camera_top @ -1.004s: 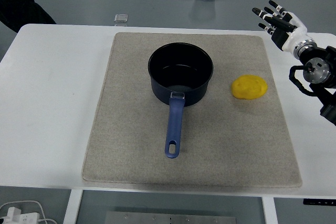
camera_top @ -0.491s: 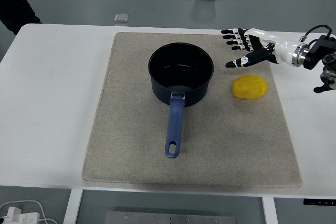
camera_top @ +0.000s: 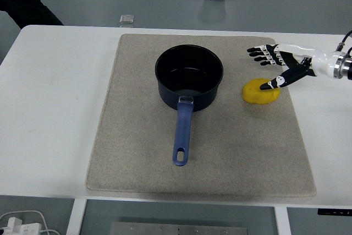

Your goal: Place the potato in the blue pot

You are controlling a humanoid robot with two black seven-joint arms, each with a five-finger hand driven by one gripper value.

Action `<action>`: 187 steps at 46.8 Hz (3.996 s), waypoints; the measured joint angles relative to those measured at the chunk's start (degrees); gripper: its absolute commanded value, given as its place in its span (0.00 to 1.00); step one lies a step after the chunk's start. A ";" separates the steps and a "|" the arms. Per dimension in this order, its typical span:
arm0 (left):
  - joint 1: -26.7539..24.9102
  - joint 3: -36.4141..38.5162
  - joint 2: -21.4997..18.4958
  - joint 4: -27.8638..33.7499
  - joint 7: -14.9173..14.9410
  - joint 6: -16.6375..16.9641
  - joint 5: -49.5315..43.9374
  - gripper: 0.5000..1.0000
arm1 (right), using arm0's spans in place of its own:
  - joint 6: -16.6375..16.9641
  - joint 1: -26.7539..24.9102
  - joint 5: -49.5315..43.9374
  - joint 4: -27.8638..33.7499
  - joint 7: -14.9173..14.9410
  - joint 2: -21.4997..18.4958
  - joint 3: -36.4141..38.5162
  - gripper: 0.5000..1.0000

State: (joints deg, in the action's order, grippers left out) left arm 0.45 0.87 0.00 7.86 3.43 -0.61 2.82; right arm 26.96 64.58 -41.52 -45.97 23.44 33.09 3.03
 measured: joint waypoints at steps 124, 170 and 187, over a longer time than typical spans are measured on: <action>-0.01 0.01 0.00 -0.04 0.00 0.06 0.06 0.99 | -8.34 -7.21 -2.34 3.52 2.87 -1.68 1.02 0.91; -0.01 0.00 0.00 -0.16 0.00 0.09 0.03 0.99 | -11.93 -8.42 -2.28 3.50 3.55 -1.89 1.08 0.17; -0.01 0.01 0.00 -0.14 0.00 0.09 0.05 0.99 | -12.01 -8.23 -1.30 3.50 3.54 -1.64 1.36 0.10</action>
State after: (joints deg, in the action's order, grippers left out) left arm 0.44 0.88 0.00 7.73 3.43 -0.52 2.87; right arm 14.96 56.35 -42.82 -42.47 26.98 31.46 4.39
